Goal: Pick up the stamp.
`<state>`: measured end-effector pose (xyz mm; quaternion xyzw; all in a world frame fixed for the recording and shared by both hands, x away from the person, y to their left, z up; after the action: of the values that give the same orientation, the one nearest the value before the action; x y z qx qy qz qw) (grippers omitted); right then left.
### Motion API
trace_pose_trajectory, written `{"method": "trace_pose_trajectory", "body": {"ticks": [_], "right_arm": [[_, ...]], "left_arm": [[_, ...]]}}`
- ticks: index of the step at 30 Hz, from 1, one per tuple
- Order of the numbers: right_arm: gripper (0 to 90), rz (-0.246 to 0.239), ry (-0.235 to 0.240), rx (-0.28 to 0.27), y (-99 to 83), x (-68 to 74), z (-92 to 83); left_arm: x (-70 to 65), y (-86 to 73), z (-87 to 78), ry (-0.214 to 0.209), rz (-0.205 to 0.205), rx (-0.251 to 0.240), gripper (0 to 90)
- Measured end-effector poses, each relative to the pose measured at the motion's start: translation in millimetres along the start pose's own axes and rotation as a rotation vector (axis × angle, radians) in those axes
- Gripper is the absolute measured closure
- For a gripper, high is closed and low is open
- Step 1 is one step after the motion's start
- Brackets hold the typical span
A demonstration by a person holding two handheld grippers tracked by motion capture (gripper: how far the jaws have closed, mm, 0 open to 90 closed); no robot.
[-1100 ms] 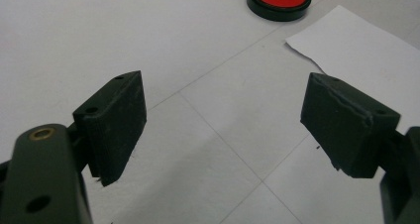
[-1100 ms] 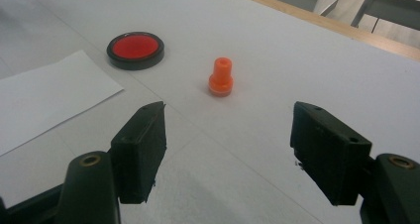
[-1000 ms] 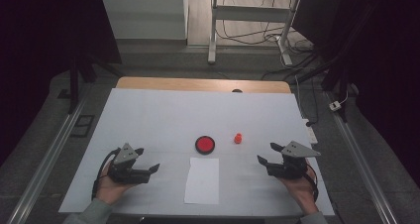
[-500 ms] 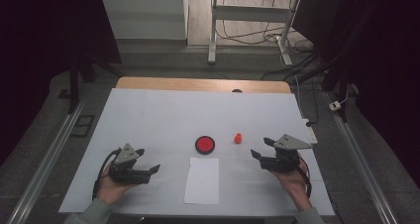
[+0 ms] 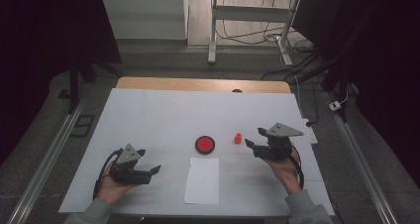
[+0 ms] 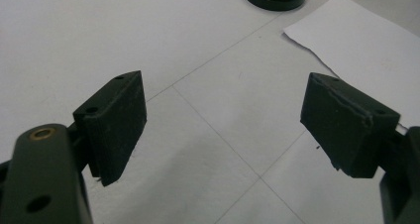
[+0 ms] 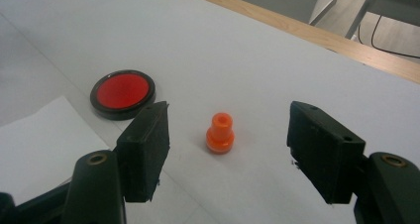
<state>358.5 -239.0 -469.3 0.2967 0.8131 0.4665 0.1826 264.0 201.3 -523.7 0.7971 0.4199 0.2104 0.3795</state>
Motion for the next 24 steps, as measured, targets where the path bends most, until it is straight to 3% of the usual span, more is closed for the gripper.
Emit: {"method": "trace_pose_trajectory", "body": {"ticks": [8,24], "right_arm": [[33.4,0.031,0.03,0.005,-0.3,-3.0,21.2],[34.7,0.02,0.033,0.059,2.1,-10.2,55.3]], "left_arm": [[1.2,-0.7,-1.2,0.008,-0.006,0.001,18.1],[2.8,-1.7,0.9,0.011,-0.007,0.015,18.1]]}}
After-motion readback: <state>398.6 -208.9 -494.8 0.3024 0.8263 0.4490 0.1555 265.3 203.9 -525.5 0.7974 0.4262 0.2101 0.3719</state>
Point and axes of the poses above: each handheld gripper's, and its own axes: z roughly forward along the jaws, y roughly out of its top, x roughly to its left, the point moved 1 cm from there along z, roughly forward along the jaws, and after that the axes turned 6 degrees about y, right-handed, at the moved point
